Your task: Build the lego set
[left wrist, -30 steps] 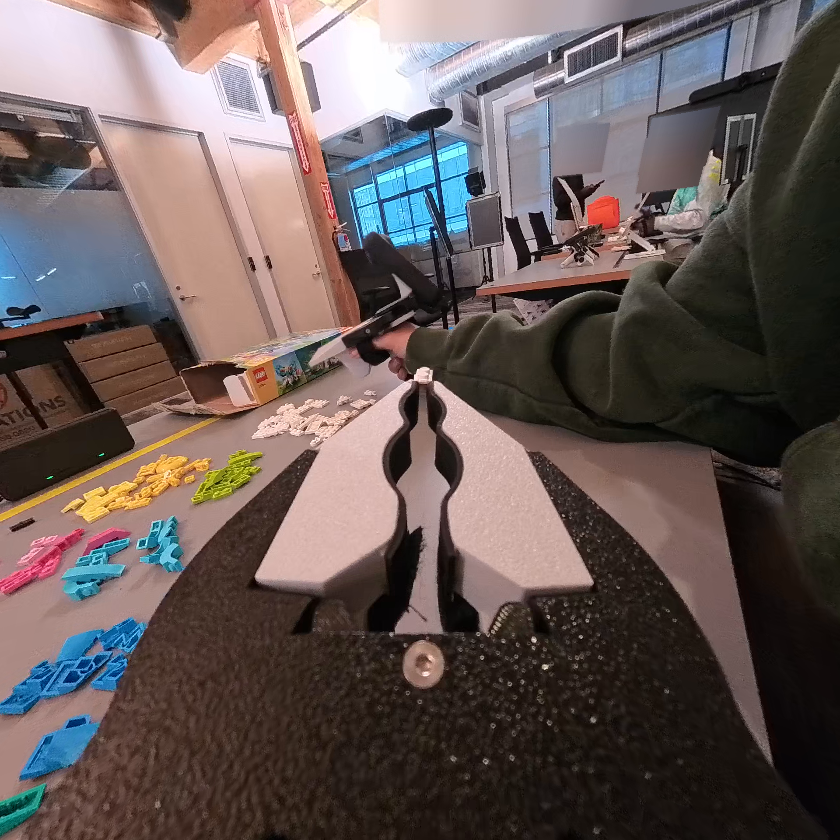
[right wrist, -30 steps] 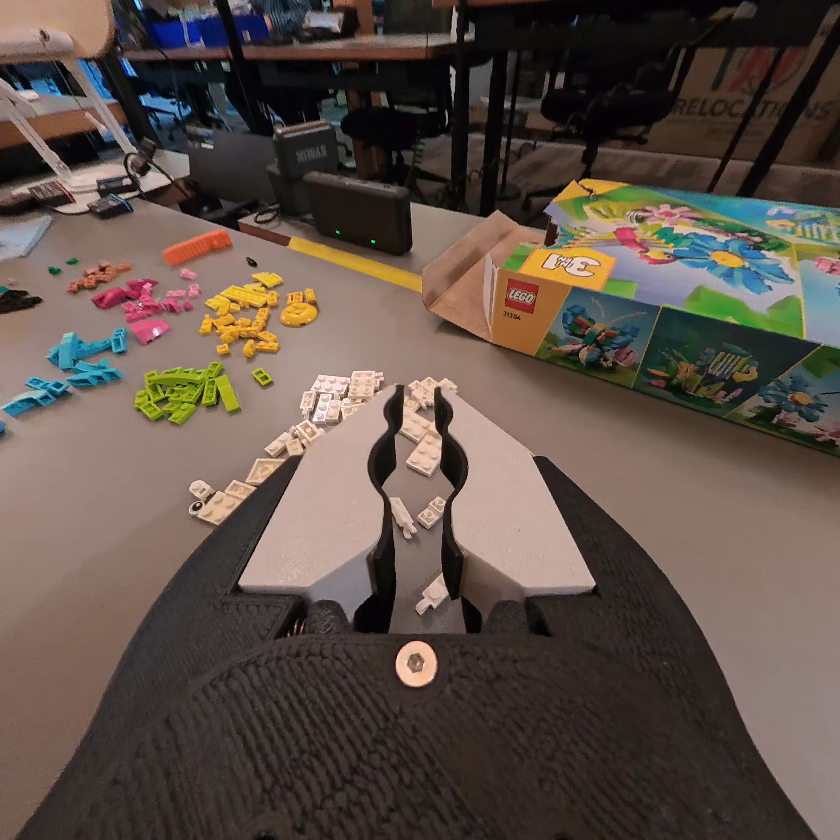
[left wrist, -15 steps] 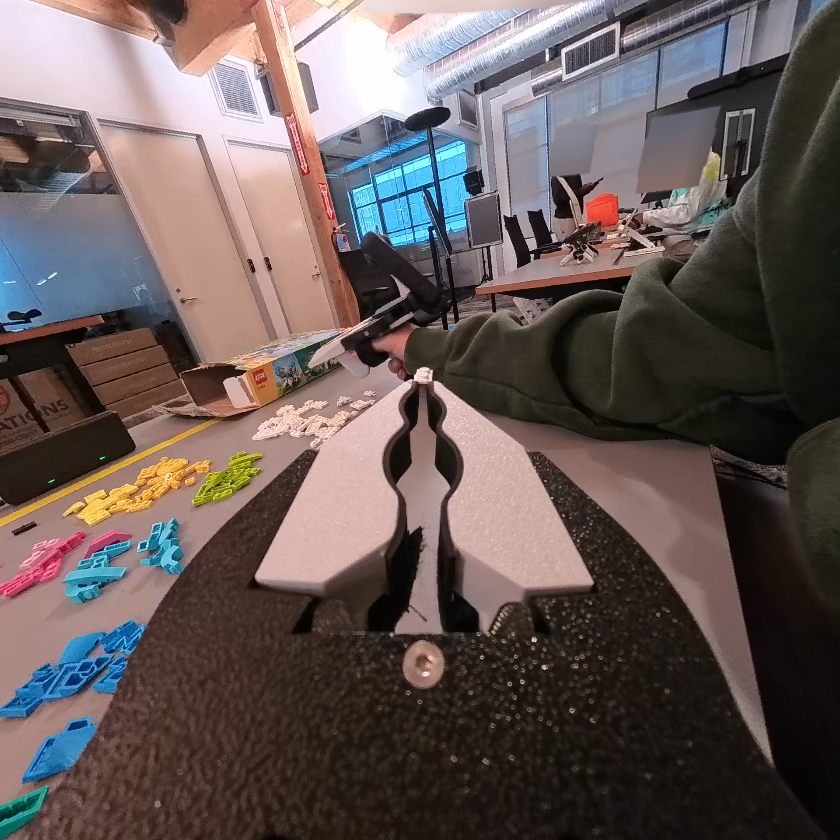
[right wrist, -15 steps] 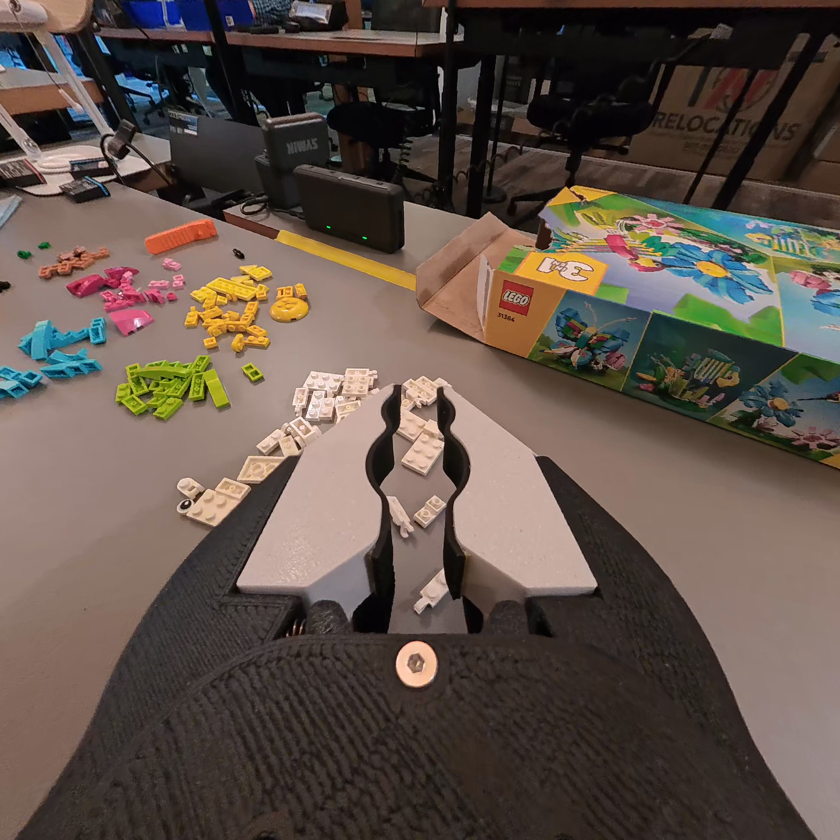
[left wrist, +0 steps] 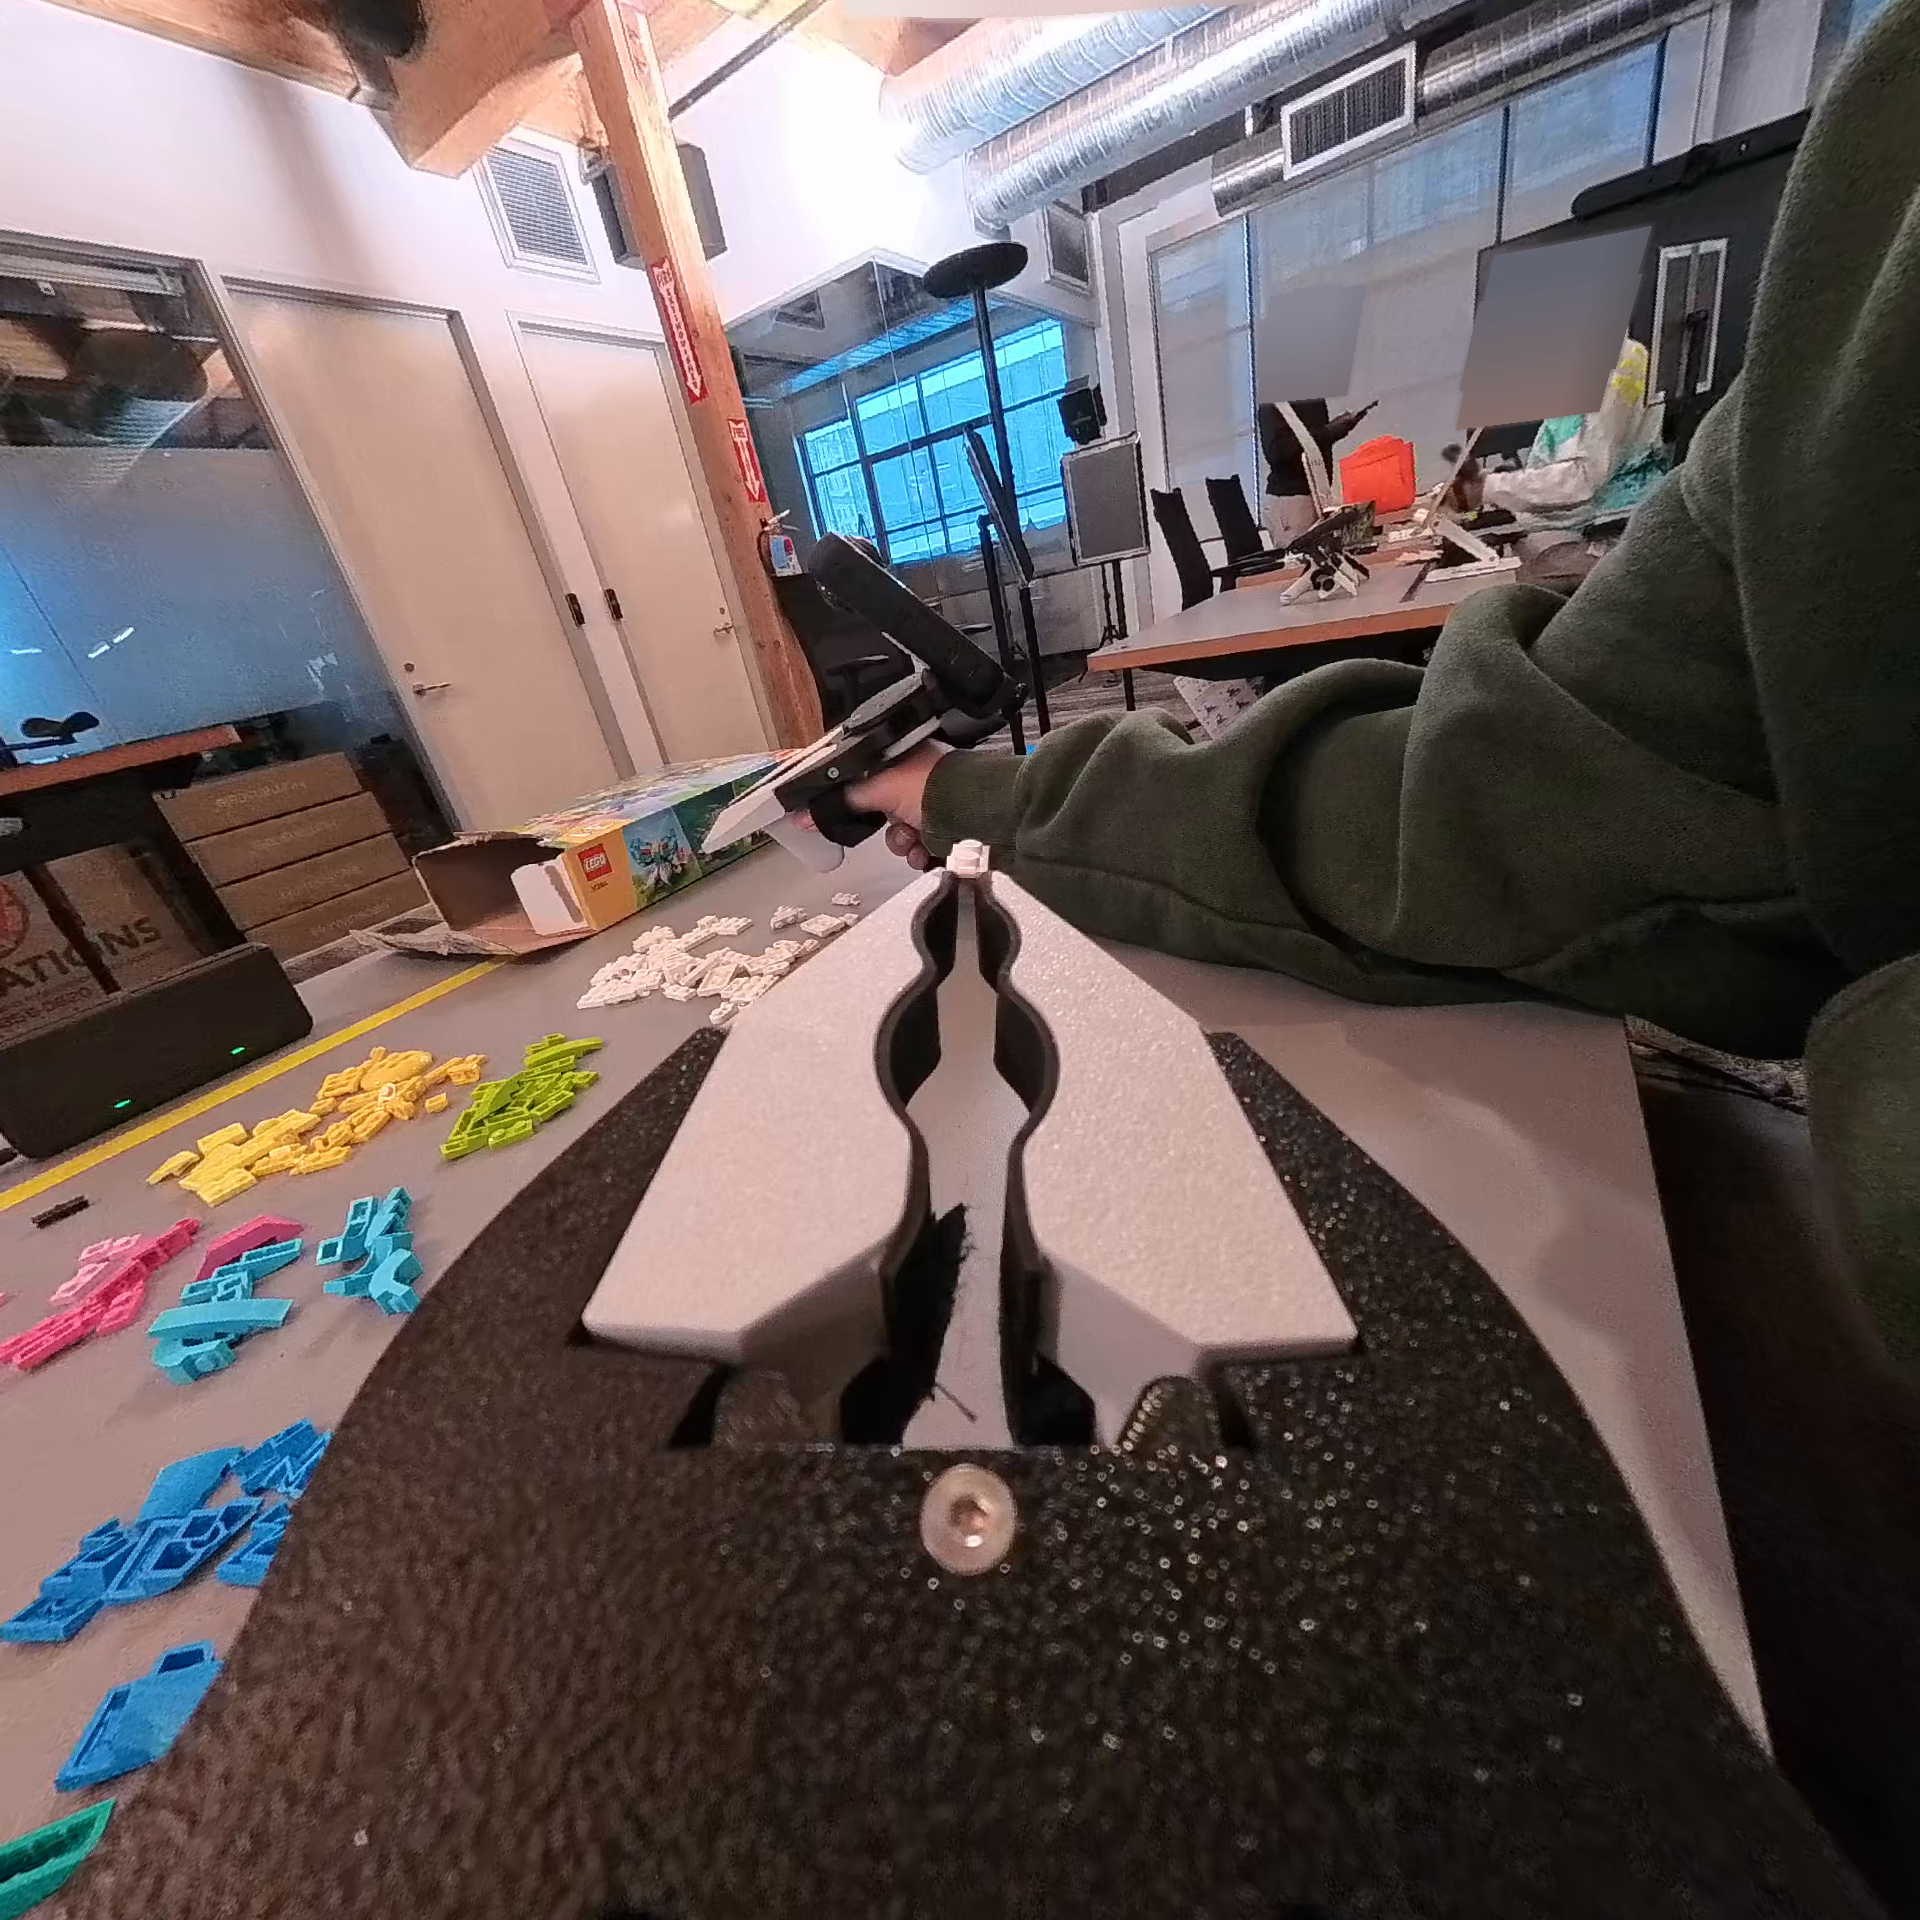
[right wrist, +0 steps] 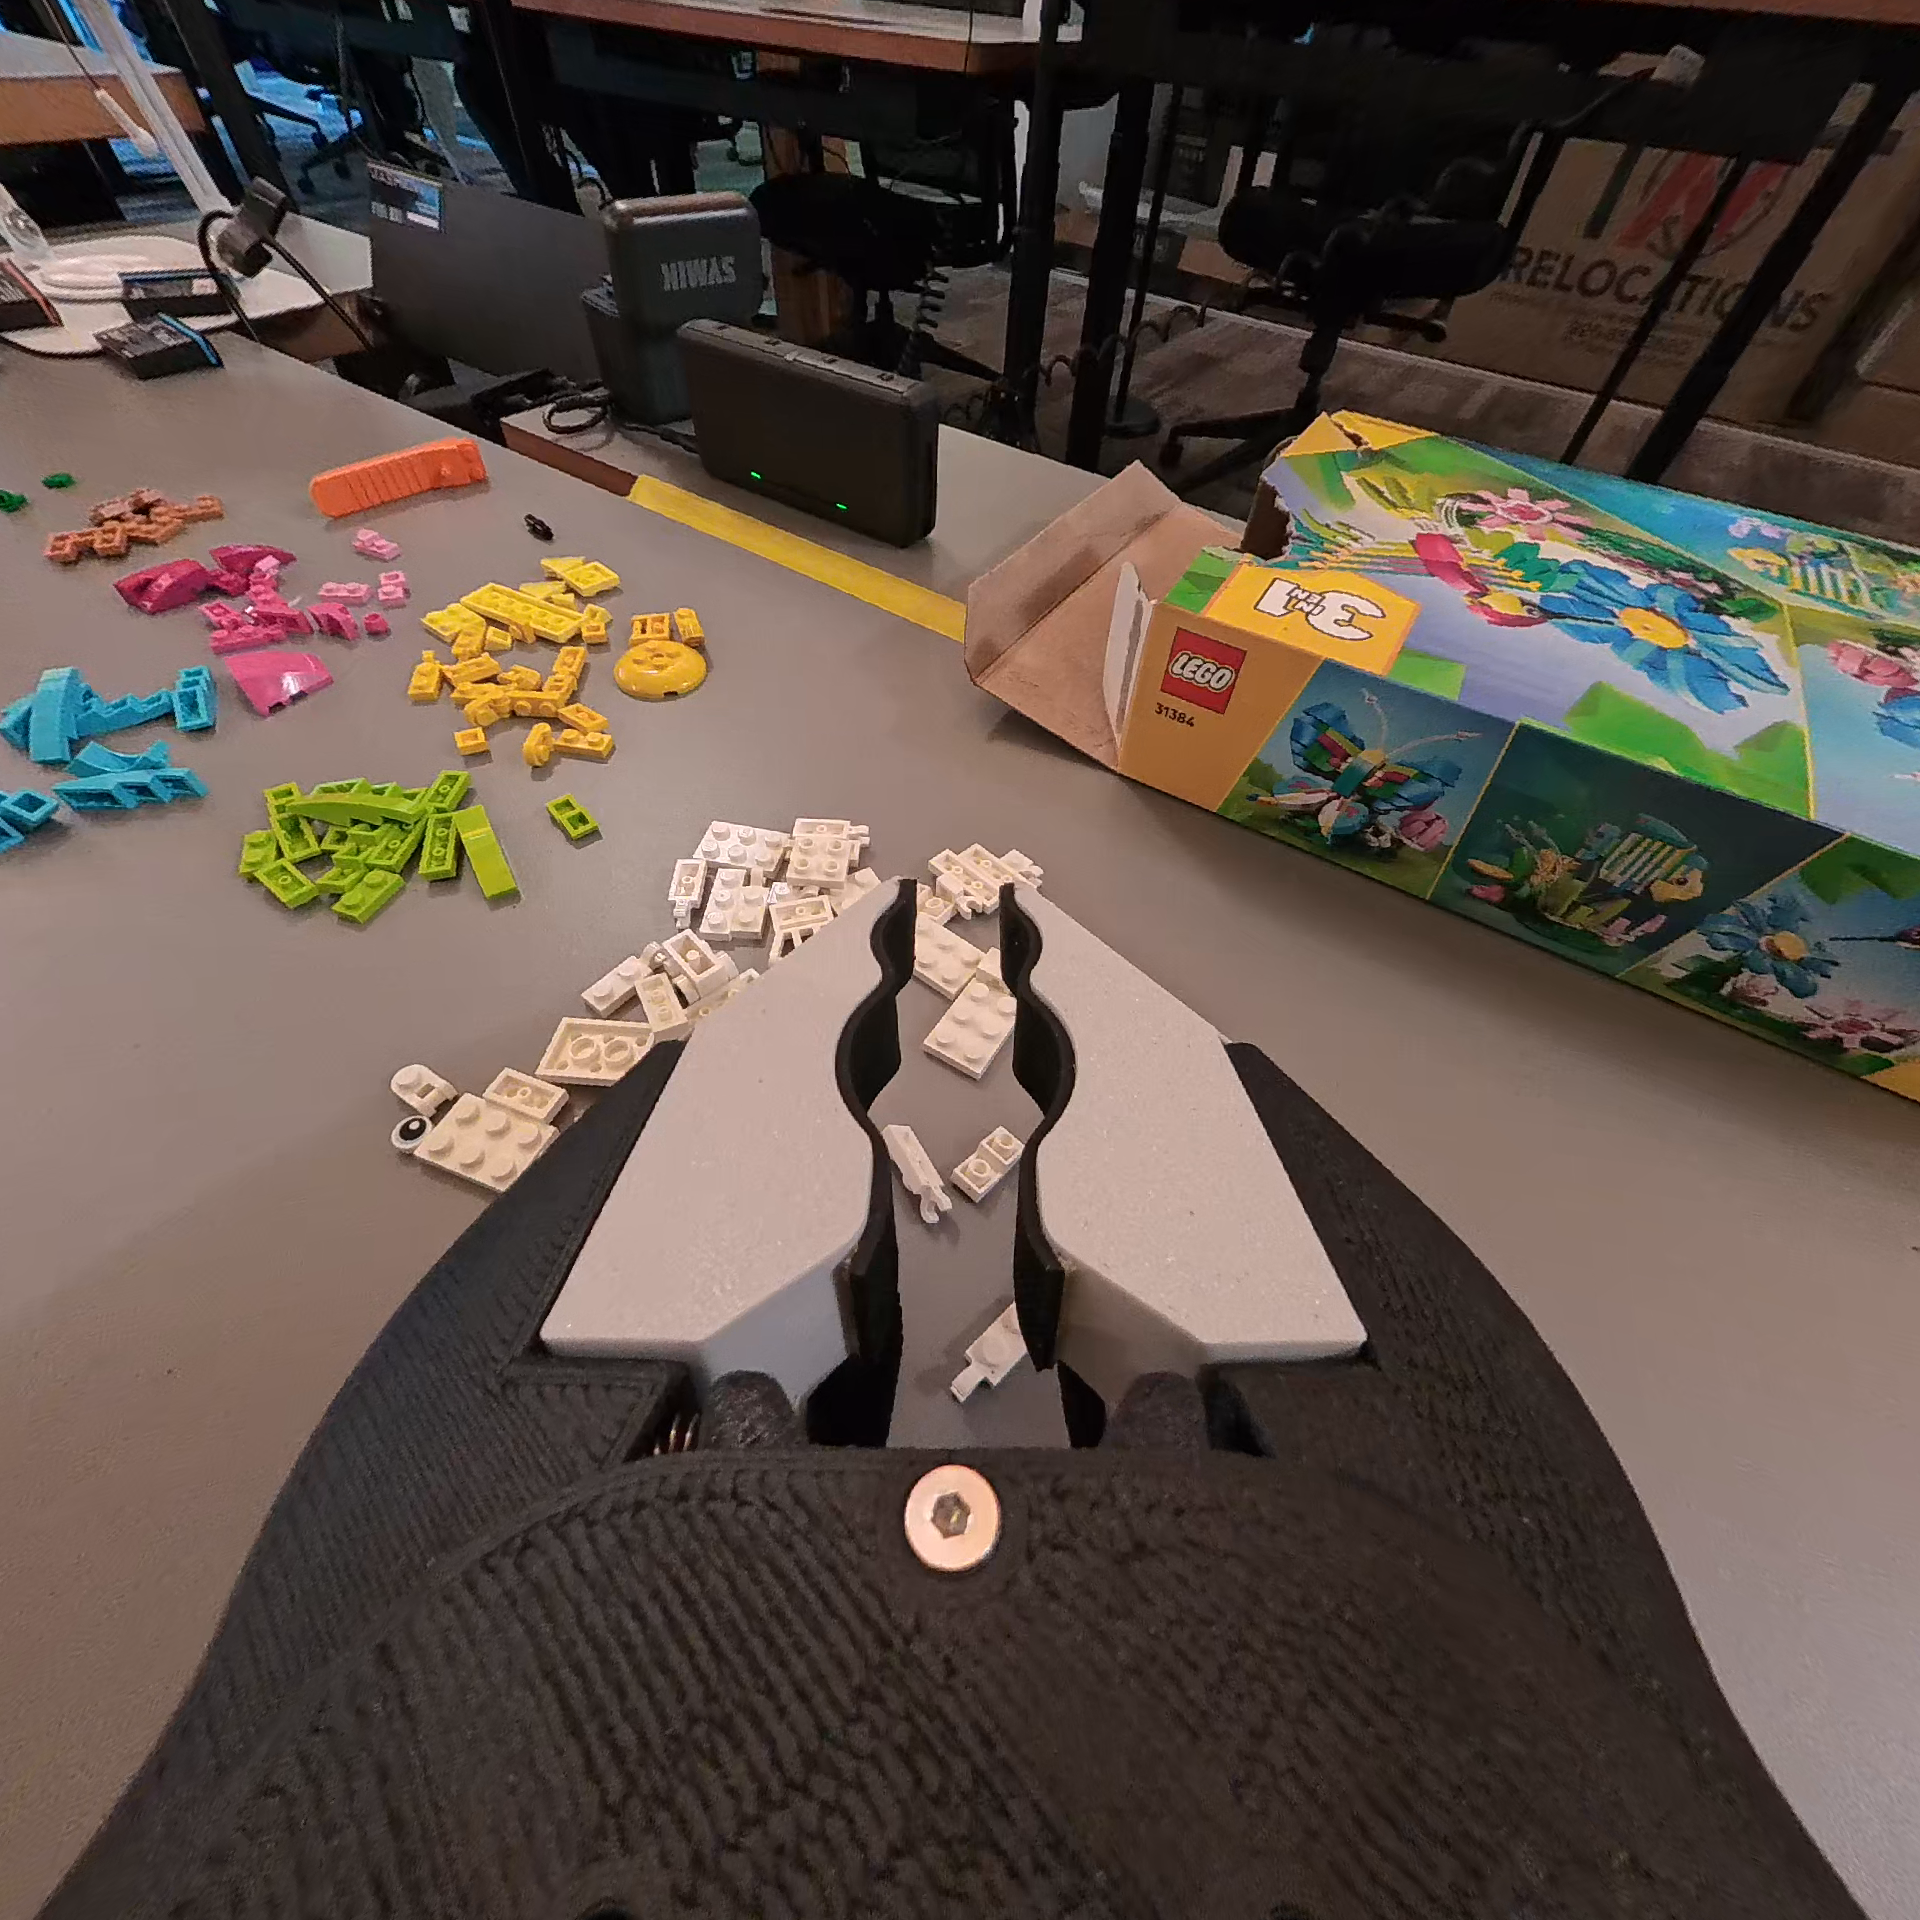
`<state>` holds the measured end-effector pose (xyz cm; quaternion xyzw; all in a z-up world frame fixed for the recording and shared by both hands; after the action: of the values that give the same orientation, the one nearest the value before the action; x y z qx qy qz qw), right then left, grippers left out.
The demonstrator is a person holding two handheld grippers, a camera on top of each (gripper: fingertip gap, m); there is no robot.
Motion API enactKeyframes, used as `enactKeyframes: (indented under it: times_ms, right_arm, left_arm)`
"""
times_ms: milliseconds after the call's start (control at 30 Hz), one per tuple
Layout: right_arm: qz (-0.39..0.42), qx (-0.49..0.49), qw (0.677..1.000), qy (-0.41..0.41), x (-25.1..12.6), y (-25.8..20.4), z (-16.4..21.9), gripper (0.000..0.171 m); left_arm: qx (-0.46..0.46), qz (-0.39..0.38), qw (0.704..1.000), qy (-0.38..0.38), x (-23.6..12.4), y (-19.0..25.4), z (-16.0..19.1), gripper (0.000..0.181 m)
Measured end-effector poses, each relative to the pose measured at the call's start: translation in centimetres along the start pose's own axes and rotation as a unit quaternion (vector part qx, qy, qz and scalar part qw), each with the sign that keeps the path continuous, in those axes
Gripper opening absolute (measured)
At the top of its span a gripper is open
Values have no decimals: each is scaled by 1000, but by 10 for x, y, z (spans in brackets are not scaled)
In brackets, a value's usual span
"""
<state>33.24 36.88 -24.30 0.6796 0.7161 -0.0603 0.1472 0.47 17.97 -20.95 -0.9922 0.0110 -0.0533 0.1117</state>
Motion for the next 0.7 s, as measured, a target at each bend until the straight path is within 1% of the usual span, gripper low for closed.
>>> enactKeyframes:
  times_ms: [700]
  right_arm:
    - [-3,-1,1000,0,0,-1,0,14]
  left_arm:
    - [1,1,1000,0,0,1,0,0]
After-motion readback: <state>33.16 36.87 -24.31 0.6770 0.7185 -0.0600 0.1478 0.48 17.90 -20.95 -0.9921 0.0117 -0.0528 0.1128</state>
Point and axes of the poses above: each gripper's, where its closed fingertips meet, x out along the fingers, z out of its underside, y = z × x across the jaws, the point moved 5 cm from there along -x, back along the fingers, and after that the axes turned 12 degrees about z, right-handed, at the moved point
